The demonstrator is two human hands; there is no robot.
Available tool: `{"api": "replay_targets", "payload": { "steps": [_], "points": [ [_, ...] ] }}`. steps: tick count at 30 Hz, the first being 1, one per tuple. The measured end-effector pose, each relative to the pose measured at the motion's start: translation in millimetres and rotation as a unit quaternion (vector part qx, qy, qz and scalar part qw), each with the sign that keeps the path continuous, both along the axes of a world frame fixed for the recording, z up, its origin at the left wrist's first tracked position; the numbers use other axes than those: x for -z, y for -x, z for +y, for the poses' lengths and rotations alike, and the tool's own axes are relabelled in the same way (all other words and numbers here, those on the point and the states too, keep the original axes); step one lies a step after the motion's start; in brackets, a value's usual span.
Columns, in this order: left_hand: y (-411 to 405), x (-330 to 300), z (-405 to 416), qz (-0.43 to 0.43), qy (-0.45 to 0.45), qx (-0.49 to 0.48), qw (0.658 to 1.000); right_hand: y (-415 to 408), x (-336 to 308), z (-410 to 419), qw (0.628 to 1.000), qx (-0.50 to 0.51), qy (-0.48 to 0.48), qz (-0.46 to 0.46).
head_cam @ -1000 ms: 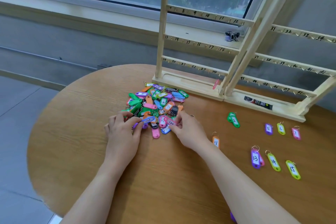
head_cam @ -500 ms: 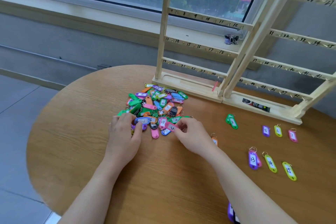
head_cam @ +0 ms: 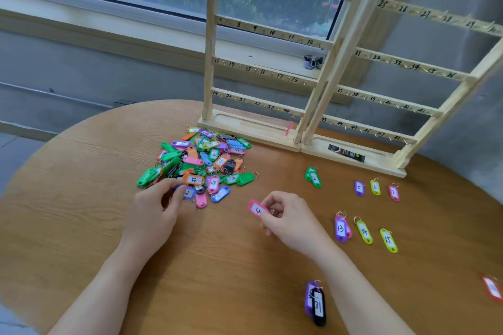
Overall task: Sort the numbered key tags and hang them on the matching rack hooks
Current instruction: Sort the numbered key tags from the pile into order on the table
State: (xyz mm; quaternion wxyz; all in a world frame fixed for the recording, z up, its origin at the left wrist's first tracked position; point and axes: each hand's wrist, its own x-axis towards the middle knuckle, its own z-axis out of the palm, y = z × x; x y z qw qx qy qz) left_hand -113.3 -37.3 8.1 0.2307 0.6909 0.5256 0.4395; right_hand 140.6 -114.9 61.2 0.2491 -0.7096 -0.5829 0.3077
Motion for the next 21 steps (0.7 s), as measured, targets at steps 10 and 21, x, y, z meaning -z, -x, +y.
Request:
{"api": "replay_targets", "payload": {
  "steps": [10, 21],
  "points": [
    [-50, -15, -25, -0.043, 0.018, 0.079, 0.996, -49, -2, -29, 0.997, 0.064, -0.036, 0.013],
    [-168, -29, -36, -0.137, 0.089, 0.157, 0.974, -147, -4, -12, 0.981, 0.174, -0.072, -0.035]
  ]
}}
